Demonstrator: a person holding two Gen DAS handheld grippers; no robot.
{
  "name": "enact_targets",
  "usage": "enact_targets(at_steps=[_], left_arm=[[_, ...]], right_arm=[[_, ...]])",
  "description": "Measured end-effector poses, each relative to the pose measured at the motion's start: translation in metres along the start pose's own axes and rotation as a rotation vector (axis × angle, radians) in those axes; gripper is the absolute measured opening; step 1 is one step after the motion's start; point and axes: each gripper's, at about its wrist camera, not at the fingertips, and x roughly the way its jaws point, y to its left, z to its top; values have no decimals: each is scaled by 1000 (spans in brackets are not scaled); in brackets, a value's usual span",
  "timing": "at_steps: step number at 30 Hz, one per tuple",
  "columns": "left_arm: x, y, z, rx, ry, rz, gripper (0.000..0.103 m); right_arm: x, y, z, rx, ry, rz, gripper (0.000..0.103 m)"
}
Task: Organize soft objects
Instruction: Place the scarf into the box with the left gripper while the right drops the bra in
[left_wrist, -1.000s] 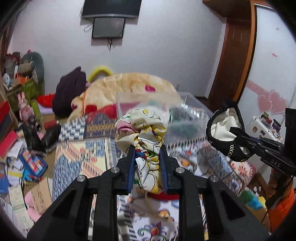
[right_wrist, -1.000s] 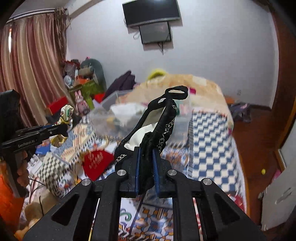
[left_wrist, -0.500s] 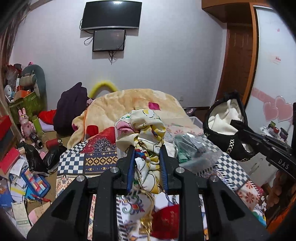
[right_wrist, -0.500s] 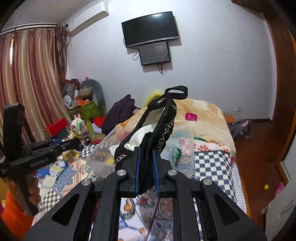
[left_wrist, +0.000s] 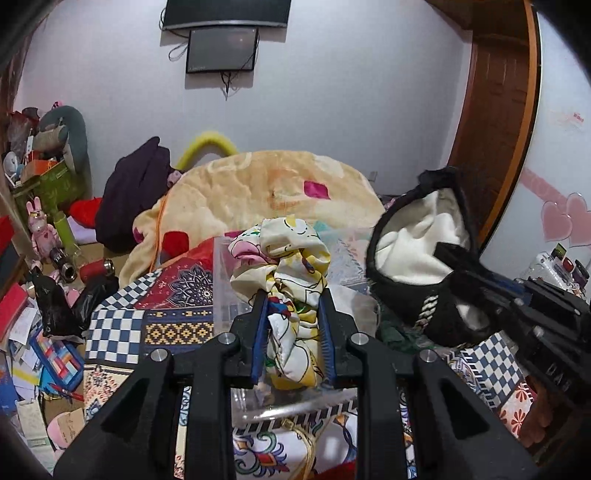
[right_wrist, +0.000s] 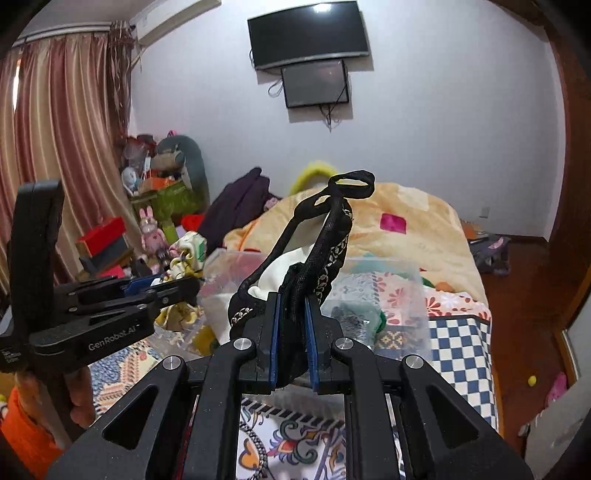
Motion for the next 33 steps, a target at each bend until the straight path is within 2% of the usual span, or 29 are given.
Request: enact_targets(at_steps=[8, 13, 16, 22, 24, 27, 33], left_arm=[[24, -2, -7, 16, 47, 31, 25], [26, -4, -12, 27, 59, 45, 40], [24, -3, -13, 21, 52, 48, 53], [12, -4, -12, 13, 42, 28, 60], [3, -4, -12, 13, 31, 19, 65], [-13, -6, -12, 21, -3, 14, 72], [-40, -6, -15, 31, -37, -7, 85]], right_arm=[[27, 8, -11, -36, 84, -14, 13], [25, 5, -9, -45, 86, -29, 15], [23, 8, -10, -82, 85, -64, 18], [16, 9, -9, -102, 76, -101, 37], [11, 7, -10, -94, 65, -97, 54], [0, 8, -10, -87, 30, -90, 71], [-19, 12, -11, -83, -6, -60, 83]])
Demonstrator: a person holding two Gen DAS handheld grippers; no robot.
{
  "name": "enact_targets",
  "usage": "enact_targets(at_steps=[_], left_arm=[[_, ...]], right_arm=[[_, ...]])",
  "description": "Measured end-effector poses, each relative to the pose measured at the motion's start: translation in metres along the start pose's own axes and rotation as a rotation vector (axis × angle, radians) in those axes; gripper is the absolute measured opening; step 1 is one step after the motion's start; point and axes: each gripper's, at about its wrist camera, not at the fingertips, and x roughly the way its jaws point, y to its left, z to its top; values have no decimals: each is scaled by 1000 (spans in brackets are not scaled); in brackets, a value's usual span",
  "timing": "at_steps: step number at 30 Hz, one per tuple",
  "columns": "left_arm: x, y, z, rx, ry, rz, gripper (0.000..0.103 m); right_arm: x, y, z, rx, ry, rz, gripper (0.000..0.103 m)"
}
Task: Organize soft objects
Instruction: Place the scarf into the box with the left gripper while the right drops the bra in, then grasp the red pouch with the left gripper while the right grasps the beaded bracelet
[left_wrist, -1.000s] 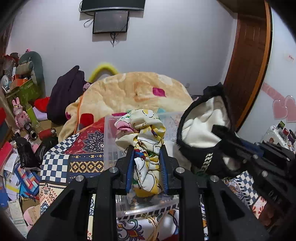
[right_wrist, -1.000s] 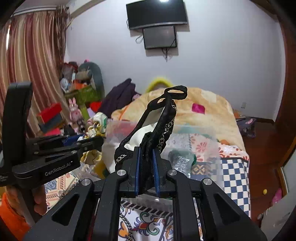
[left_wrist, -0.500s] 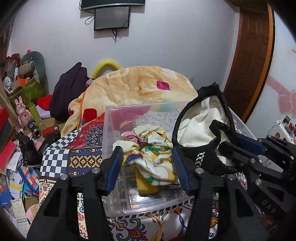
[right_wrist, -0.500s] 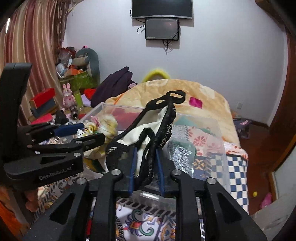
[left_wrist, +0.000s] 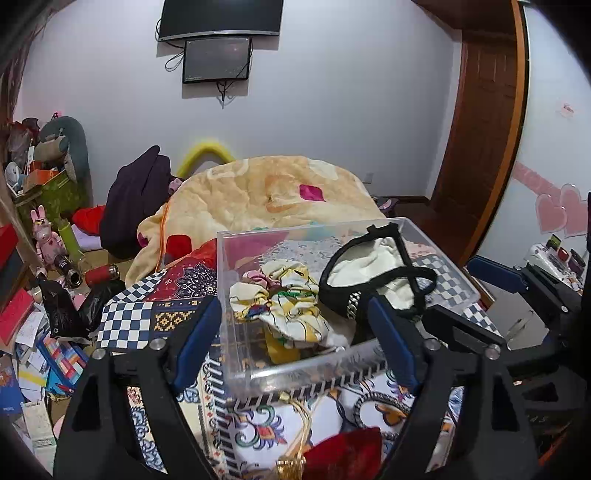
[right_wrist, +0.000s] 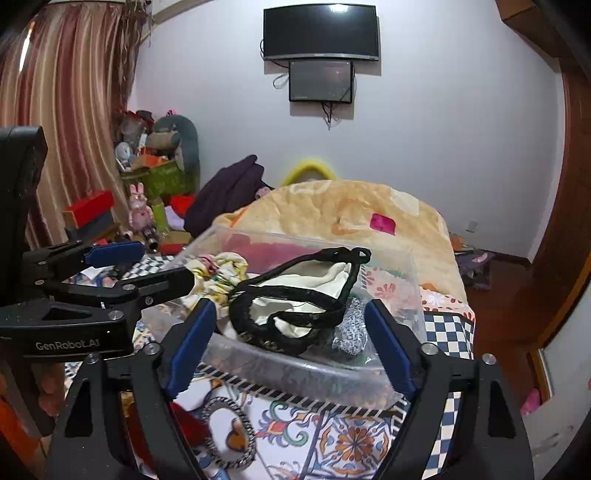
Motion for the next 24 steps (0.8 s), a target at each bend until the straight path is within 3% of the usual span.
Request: enact_targets(at_steps=[7, 17, 19, 21, 23, 24], left_arm=[[-17, 3, -20, 3, 26, -20, 90], [-1, 6, -84, 5, 208, -32, 90], [2, 6, -94, 2, 236, -38, 90], [4, 5, -103, -1, 256, -58, 90], [6, 2, -108, 1, 275, -83, 90], [7, 0, -110, 8, 280, -88, 90]], right_arm=[[-1, 9, -17, -19, 45, 36, 83], [30, 18, -72, -51, 257, 118, 81], [31, 17, -79, -53, 281, 120, 76], [36, 15, -82, -43, 309, 136, 63], [35, 13, -83, -40, 299, 132, 59], [36, 12, -82, -39, 300, 137, 52]])
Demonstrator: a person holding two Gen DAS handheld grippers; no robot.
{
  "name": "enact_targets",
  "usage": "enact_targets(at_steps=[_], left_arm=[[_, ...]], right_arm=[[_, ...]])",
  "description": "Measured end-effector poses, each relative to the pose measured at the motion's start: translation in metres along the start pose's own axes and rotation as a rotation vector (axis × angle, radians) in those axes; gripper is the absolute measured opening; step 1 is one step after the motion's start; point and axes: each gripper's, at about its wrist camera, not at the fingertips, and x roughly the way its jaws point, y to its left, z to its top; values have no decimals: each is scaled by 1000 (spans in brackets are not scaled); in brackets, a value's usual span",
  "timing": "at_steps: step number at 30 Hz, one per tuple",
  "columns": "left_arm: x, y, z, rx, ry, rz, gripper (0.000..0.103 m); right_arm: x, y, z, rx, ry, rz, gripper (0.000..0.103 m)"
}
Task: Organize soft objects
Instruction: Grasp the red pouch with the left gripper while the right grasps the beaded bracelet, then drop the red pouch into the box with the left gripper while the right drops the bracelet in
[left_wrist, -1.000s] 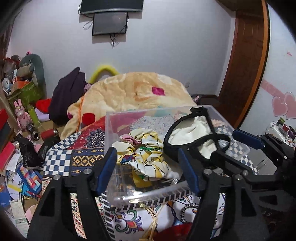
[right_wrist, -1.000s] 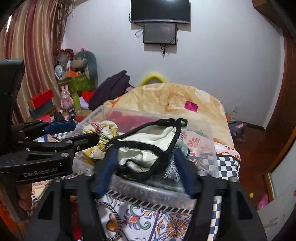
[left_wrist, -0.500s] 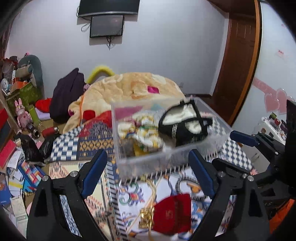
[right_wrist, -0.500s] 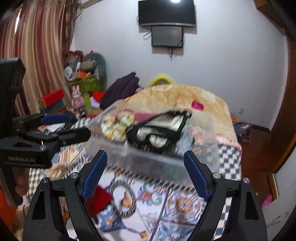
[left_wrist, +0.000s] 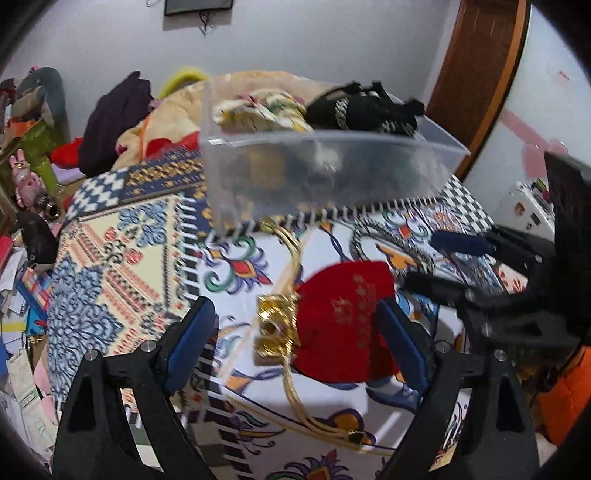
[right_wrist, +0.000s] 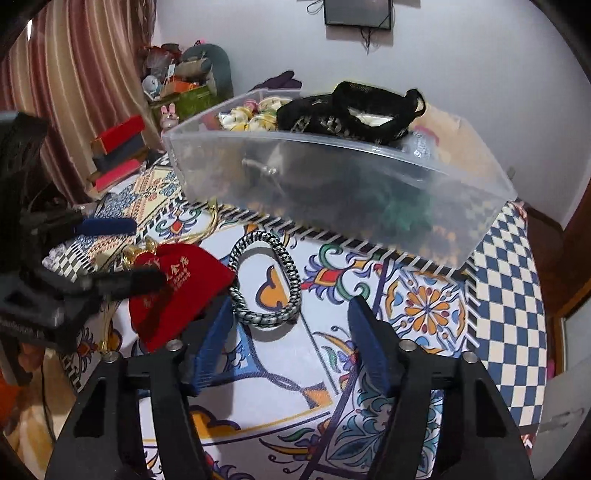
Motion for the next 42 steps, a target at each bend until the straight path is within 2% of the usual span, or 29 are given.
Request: enact_targets(at_steps=[1, 3, 5, 10, 11, 14, 24, 35, 42], left_arm=[[0, -2, -1, 6, 0, -2, 89], [2, -6, -3, 13, 0, -9, 79], [4, -8, -5, 12, 5, -18, 72], [1, -9, -5, 19, -13, -12, 49], [0, -9, -6, 20, -13, -16, 41], [-7, -10, -6, 24, -29, -4, 34], [-44, -11, 16, 31, -151, 18, 32], [-74, -18, 63, 32, -322, 43, 32], [-81, -16, 94, 12, -392, 58, 32]], right_arm=[[0, 0, 0, -3, -2, -2, 47], [0, 1, 0, -15, -7, -15, 34], [-1, 0, 0, -16, -13, -21, 27], [-3, -3, -4, -1, -28, -24, 18], [-4, -3, -5, 2, -31, -25, 17], [-9, -5, -7, 8, -43, -27, 16], [-50, -13, -1, 29, -148, -42, 15], [-97, -21, 22, 39, -316, -103, 15], [-108, -37, 38, 80, -391, -141, 15]])
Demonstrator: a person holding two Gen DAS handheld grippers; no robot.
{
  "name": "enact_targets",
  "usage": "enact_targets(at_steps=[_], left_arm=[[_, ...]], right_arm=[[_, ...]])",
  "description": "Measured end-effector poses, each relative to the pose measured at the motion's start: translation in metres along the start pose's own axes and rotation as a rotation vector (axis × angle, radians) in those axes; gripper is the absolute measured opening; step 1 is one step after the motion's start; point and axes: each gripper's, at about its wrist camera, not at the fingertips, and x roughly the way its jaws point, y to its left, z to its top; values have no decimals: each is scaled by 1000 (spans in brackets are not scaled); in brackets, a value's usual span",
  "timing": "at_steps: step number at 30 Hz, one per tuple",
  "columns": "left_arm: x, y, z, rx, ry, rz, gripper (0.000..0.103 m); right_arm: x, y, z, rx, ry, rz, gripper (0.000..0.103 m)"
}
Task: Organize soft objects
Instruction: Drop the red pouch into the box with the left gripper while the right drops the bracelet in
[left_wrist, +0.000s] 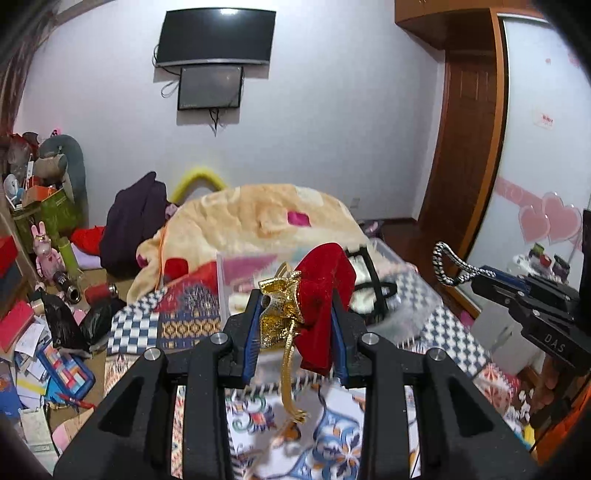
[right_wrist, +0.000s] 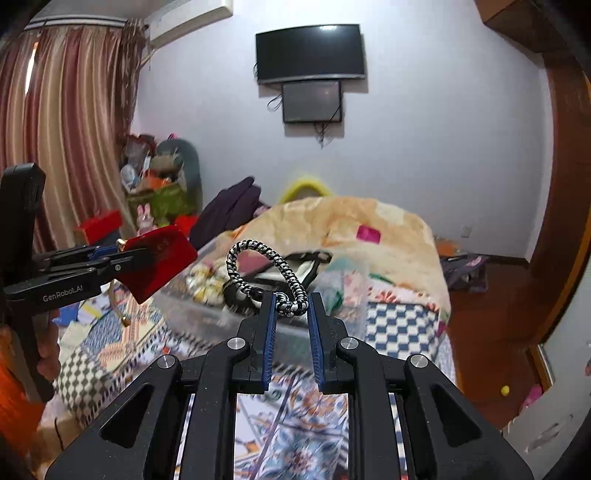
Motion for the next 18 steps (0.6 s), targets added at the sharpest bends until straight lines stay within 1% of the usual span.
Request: enact_targets(at_steps=[3, 5, 8, 13, 18], left_arm=[[5, 3, 11, -23, -18, 0, 32], [12, 3, 17, -30, -27, 19, 32], [24, 3, 21, -38, -25, 22, 32], [55, 2, 20, -54, 34, 12, 32], [85, 2, 10, -54, 101, 27, 32]], right_arm=[[4, -5, 4, 18, -13, -20, 15], [11, -9, 5, 29, -11, -37, 15], [21, -13, 5, 56, -1, -39, 16], [41, -15, 1, 84, 37, -48, 16], [62, -16, -5, 96, 91, -57, 16]])
